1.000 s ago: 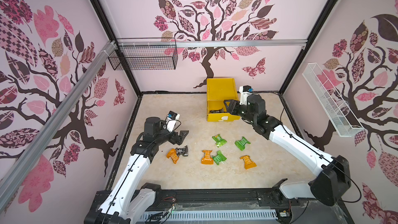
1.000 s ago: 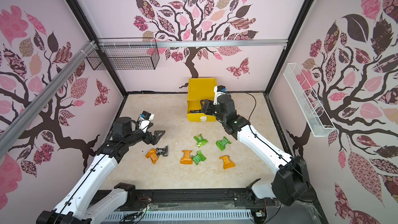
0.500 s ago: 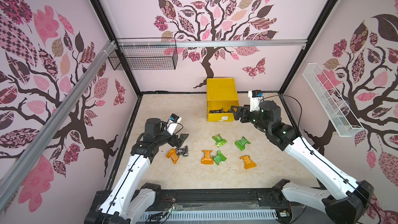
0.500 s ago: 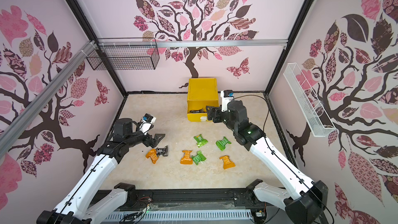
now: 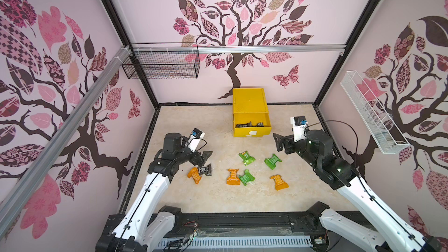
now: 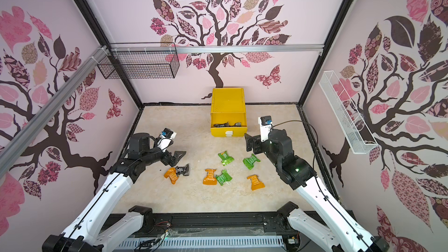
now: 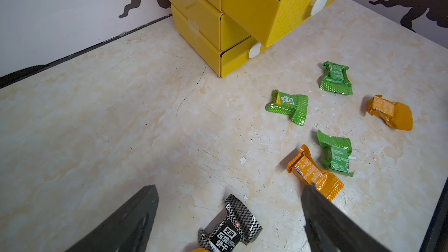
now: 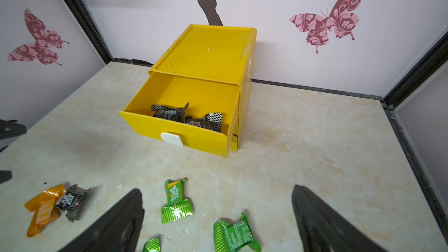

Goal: Place the cookies into the drawer by color
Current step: Pick up the cookie at the center of the board.

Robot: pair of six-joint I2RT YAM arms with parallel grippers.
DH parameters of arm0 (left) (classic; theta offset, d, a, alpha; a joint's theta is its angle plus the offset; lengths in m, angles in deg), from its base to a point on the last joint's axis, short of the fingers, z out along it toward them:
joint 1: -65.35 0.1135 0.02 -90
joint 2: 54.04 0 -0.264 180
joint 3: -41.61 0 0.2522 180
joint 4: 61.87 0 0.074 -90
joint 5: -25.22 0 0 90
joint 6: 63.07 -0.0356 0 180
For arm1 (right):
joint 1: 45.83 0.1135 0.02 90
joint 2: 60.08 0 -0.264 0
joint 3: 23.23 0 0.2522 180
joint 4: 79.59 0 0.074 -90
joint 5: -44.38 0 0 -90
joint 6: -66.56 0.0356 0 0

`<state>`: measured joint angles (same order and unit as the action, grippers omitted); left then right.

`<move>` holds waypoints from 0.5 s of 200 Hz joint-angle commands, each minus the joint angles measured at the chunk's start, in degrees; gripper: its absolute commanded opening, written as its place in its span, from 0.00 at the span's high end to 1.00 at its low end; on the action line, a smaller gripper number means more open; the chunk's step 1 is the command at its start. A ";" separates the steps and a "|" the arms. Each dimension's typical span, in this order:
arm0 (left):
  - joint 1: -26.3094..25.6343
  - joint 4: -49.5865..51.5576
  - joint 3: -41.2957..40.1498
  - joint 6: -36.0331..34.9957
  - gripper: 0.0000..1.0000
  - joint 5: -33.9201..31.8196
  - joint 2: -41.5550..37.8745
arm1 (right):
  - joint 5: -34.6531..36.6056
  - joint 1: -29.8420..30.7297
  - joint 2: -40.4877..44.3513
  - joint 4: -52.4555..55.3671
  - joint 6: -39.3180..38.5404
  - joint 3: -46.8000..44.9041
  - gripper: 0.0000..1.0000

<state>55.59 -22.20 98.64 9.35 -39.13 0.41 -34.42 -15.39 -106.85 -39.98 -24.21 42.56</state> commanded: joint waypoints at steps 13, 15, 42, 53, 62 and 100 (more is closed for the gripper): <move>0.23 0.33 -0.54 -0.82 0.03 0.32 0.50 | 2.78 -0.22 5.31 2.01 -3.20 -3.96 0.01; 0.26 0.40 -0.53 -0.86 0.03 0.29 0.55 | 2.77 -0.21 5.68 1.95 -3.32 -4.33 0.01; 0.30 0.45 -0.23 -0.83 0.02 0.36 1.00 | 2.41 -0.13 8.62 1.48 -4.86 -8.32 0.01; 0.30 0.62 -0.29 -0.95 0.03 0.50 1.17 | 2.00 -0.26 9.58 1.08 -5.41 -9.90 0.01; 0.34 0.84 -0.19 -1.28 0.03 0.63 1.27 | 1.70 -0.20 10.42 0.55 -5.63 -11.10 0.01; 0.38 3.17 0.86 -4.11 0.03 0.57 1.69 | 1.33 -0.21 16.70 -4.18 -6.31 -17.58 0.01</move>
<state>55.68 -21.13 98.64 7.77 -39.00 1.70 -33.00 -15.39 -93.89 -40.22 -29.13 27.15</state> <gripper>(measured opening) 0.974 0.992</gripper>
